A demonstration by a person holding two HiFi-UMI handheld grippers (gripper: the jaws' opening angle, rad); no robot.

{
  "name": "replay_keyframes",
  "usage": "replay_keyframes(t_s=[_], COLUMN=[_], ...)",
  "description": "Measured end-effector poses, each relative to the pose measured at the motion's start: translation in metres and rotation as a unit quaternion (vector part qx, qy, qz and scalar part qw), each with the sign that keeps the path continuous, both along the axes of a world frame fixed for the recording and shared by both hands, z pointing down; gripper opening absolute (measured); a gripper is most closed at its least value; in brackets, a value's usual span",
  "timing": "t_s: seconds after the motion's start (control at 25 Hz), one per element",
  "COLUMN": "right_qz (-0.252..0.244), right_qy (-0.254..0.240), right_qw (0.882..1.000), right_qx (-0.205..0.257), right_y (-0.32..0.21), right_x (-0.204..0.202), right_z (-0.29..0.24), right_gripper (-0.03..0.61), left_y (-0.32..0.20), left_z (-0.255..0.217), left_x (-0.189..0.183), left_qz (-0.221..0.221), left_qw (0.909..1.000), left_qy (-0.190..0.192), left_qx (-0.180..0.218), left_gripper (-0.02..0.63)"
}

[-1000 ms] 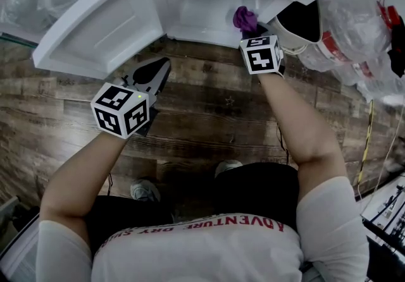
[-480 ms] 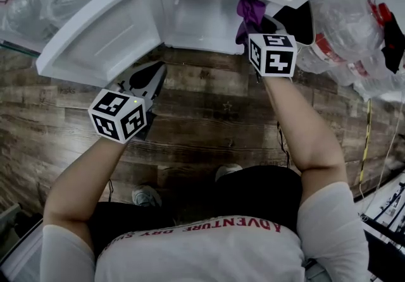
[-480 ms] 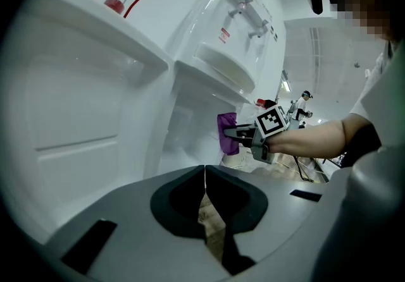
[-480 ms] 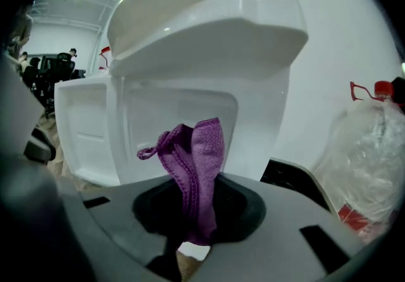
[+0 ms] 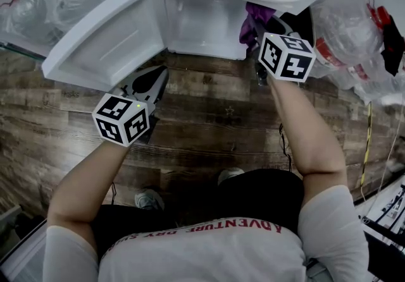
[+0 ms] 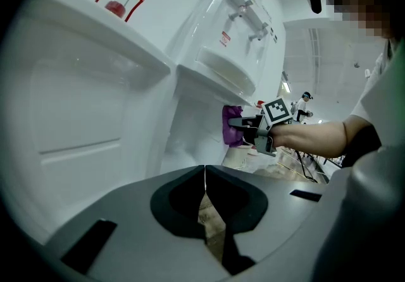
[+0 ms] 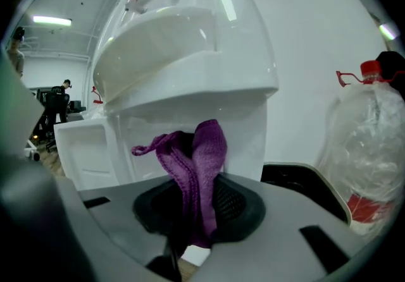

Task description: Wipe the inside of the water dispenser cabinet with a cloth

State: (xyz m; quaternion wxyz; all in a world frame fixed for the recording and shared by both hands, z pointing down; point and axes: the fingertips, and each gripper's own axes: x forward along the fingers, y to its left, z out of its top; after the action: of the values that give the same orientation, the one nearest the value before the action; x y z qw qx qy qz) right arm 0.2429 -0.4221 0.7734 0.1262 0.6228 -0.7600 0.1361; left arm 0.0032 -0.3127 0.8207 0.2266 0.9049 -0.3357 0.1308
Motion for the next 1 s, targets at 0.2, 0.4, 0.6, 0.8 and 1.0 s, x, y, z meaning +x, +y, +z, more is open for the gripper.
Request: replay_keyframes(t_s=[0.2, 0.4, 0.6, 0.8, 1.0], right_qz=[0.011, 0.009, -0.014, -0.041, -0.069], right_qy=[-0.033, -0.025, 0.003, 0.024, 0.042], right_qw=[0.999, 0.999, 0.999, 0.997, 0.995], right_qx=[0.012, 0.023, 0.036, 0.053, 0.065], right_y=[0.001, 0.0, -0.004, -0.009, -0.012], right_x=[0.002, -0.002, -0.018, -0.042, -0.068], right_z=[-0.008, -0.011, -0.014, -0.02, -0.023], right_gripper=[0.095, 0.095, 0.095, 0.095, 0.095], left_y=[-0.001, -0.002, -0.002, -0.003, -0.004], left_z=[0.002, 0.003, 0.003, 0.003, 0.003], left_x=[-0.001, -0.004, -0.005, -0.009, -0.014], left_qz=[0.0, -0.003, -0.004, -0.004, -0.007], left_qw=[1.0, 1.0, 1.0, 1.0, 1.0], left_qy=[-0.001, -0.001, -0.001, -0.003, -0.002], left_qx=[-0.002, -0.003, -0.003, 0.0, 0.002], left_gripper=[0.028, 0.028, 0.028, 0.028, 0.028])
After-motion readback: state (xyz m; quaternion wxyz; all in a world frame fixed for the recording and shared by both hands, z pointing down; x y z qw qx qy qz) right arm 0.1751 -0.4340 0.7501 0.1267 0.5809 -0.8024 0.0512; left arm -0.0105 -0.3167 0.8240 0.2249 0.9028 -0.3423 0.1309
